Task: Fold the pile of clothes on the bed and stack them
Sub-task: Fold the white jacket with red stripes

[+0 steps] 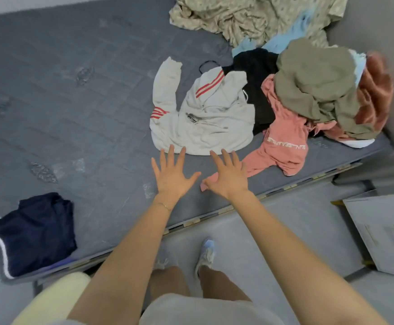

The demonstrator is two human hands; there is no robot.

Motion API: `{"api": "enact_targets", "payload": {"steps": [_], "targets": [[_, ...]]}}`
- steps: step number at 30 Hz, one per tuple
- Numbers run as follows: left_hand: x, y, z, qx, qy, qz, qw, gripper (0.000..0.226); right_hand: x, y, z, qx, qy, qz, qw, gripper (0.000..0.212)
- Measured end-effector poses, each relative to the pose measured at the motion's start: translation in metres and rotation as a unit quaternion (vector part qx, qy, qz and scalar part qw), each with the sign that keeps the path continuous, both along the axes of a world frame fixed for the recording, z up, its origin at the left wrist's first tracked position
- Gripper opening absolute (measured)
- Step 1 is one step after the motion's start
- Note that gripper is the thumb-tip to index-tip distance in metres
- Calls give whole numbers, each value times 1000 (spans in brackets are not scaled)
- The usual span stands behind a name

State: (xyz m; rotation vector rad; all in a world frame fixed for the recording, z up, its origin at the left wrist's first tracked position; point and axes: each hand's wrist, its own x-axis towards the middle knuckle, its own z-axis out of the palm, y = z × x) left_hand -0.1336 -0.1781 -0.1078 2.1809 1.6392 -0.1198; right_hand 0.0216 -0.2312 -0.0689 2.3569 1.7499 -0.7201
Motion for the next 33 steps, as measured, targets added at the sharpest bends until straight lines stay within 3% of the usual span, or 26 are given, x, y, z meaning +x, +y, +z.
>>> {"api": "enact_targets", "payload": {"steps": [9, 18, 33], "targets": [[73, 32, 16, 6, -7, -35, 999, 88, 91, 5, 15, -1, 14, -77, 997, 87], [104, 92, -6, -5, -27, -47, 999, 87, 135, 53, 1, 3, 12, -119, 993, 88], [142, 185, -101, -90, -3, 33, 995, 84, 202, 170, -101, -85, 53, -68, 993, 89]]}}
